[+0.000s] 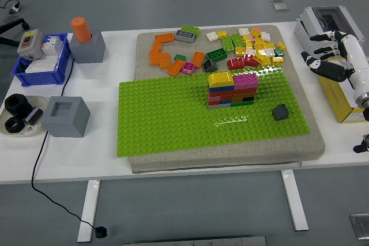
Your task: Pick up the brick,pile it on top of brick,press brick,pick up the brick,pile it on top of brick,press brick
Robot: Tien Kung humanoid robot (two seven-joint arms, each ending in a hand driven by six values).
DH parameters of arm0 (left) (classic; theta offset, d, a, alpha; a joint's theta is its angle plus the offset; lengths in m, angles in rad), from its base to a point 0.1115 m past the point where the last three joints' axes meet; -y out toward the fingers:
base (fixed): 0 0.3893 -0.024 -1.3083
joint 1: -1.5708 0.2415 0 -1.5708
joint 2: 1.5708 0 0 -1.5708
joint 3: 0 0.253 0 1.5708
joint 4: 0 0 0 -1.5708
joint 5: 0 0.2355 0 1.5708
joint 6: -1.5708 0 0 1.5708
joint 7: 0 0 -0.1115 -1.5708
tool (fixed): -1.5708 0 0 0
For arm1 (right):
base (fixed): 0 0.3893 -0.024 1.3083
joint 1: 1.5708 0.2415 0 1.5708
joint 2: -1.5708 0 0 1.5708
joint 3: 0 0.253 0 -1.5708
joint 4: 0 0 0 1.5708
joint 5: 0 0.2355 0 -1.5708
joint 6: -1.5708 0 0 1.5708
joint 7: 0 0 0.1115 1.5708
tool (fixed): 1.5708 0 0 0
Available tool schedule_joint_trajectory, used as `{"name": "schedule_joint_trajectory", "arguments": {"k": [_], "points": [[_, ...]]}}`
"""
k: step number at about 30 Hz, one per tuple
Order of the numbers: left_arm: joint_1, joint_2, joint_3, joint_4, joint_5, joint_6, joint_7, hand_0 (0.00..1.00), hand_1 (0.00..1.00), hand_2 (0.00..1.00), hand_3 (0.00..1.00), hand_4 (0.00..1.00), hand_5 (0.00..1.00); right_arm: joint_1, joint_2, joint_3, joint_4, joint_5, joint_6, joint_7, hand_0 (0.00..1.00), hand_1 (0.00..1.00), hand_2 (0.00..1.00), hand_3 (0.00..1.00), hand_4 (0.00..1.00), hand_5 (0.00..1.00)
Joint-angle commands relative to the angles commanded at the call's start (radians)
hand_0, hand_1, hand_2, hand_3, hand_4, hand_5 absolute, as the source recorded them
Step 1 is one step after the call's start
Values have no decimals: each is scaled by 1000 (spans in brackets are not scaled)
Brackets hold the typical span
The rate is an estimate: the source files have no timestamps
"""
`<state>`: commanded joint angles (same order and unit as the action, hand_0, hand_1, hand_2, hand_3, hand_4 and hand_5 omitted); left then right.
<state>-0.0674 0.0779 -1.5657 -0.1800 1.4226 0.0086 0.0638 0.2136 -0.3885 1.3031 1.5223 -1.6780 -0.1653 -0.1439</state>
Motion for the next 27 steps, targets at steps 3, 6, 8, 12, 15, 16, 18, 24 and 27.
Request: {"name": "schedule_joint_trajectory", "arguments": {"k": [3,6,8,12,15,16,18,24,27], "points": [[1,2,-5,0,1,0,0,628,585,550,578,575,284,6,-27,-6,21,-113,66,-82,649,685,777,650,761,156],[1,2,-9,0,1,0,0,628,585,550,579,574,284,20,-48,-14,38,-197,124,-162,735,780,855,674,777,52],[1,1,-10,0,-2,1,1,628,585,550,579,574,284,37,-67,-34,49,-245,162,-213,735,780,855,674,777,52],[0,3,-12,0,-4,1,4,628,585,550,580,574,283,87,-100,-96,71,-343,247,-331,742,759,835,664,732,18],[-2,7,-15,0,-4,1,6,628,585,550,580,574,283,104,-89,-96,62,-381,271,-405,742,759,835,664,732,18],[-2,8,-16,0,-5,1,6,628,585,550,582,575,283,102,-80,-85,57,-383,266,-418,551,582,692,653,622,183],[-1,9,-17,0,-6,2,6,628,585,550,582,575,283,79,-42,-43,38,-361,224,-389,551,582,692,653,622,183],[4,7,-18,0,-11,4,13,629,586,550,583,577,283,-4,76,57,-20,-172,54,-202,305,416,563,610,610,284],[3,6,-20,0,-10,5,13,629,586,550,583,577,283,-37,112,88,-41,-68,-28,-100,305,416,563,610,610,284]]}}
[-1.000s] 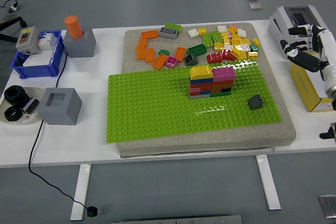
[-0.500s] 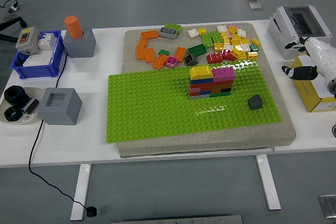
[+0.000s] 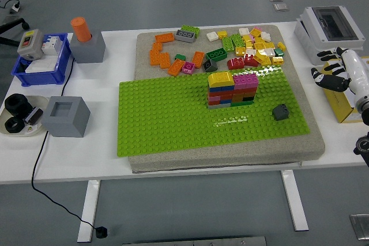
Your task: Pick up the brick,pile it on top of brick,press brick,pick up the brick,pile it on top of brick,press brick
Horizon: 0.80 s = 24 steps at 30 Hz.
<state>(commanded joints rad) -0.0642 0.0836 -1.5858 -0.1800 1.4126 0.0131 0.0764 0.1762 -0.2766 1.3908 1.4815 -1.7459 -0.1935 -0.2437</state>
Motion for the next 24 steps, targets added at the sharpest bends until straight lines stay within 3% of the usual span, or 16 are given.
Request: {"name": "schedule_joint_trajectory", "arguments": {"k": [3,12,13,18,19,24], "points": [[-2,-4,-2,0,5,0,1,629,586,550,584,579,281,-22,19,24,-4,107,-74,105,294,410,563,575,593,277],[-13,-12,-7,0,19,-4,-3,629,586,552,584,583,278,-37,18,28,19,373,-168,328,275,389,558,564,582,257],[-14,-12,-7,0,19,-4,-3,629,586,552,584,585,276,-34,8,18,25,368,-167,322,393,484,632,615,638,157],[-15,-11,-6,0,17,-2,0,629,586,552,584,585,276,4,-69,-69,9,196,-68,195,393,484,632,615,638,157],[-15,-10,-6,0,16,-2,1,629,586,553,586,592,283,12,-81,-83,5,160,-45,167,602,688,750,649,663,22],[-19,-6,-5,0,15,-2,1,629,586,553,586,592,283,73,-158,-184,9,-28,82,19,602,688,750,649,663,22]]}}
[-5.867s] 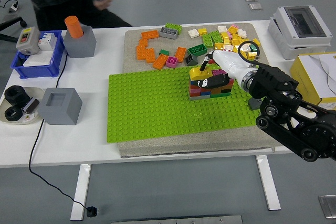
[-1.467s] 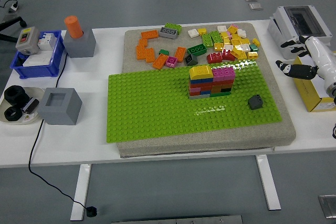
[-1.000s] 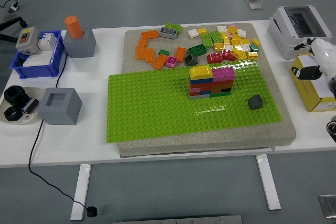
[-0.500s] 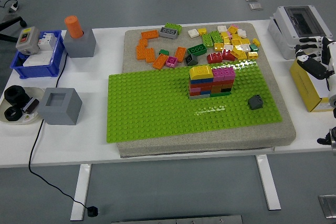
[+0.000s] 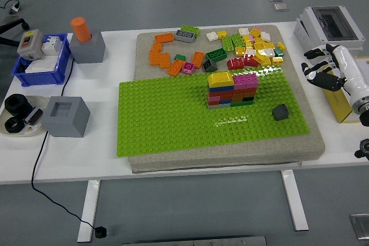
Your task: Pick up the brick,pile it on top of brick,press brick,pick up the brick,pile it on top of brick,press brick
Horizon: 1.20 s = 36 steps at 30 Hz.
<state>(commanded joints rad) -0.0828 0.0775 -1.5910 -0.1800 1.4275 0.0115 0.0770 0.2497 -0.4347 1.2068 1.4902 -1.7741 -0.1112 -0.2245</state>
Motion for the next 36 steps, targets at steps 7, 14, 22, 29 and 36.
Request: {"name": "schedule_joint_trajectory", "arguments": {"k": [7,14,22,29,36], "points": [[-8,10,-2,0,3,0,-1,630,587,552,586,595,283,94,-94,-135,-9,-171,108,-134,689,745,811,665,672,2],[-10,15,1,0,-1,1,1,630,586,553,586,595,284,152,-137,-271,-34,-197,160,-190,694,752,817,666,685,2],[-12,21,-1,0,1,1,2,630,586,553,587,596,283,194,-156,-360,-18,-148,177,-204,694,754,819,666,694,2],[-14,23,0,0,1,1,2,630,586,553,587,596,283,219,-159,-429,-24,-119,191,-212,693,755,823,668,701,2],[-15,24,1,0,1,1,2,630,586,552,587,596,283,230,-152,-474,-32,-105,197,-215,696,755,824,670,701,2]]}}
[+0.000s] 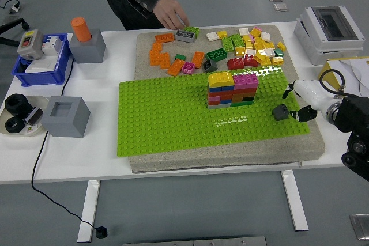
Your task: Pick up the brick,pile it on top of brick,press brick,pick up the brick,pile it on top of brick,press brick
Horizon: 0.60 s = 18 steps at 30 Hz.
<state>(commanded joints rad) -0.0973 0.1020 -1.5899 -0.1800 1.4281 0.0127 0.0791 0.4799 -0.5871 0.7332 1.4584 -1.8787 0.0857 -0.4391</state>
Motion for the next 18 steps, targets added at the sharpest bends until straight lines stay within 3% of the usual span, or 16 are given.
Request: {"name": "schedule_joint_trajectory", "arguments": {"k": [18], "points": [[-2,-2,1,0,1,-1,1,630,586,553,587,597,285,18,48,-36,-74,26,-2,10,697,751,825,673,699,2]]}}
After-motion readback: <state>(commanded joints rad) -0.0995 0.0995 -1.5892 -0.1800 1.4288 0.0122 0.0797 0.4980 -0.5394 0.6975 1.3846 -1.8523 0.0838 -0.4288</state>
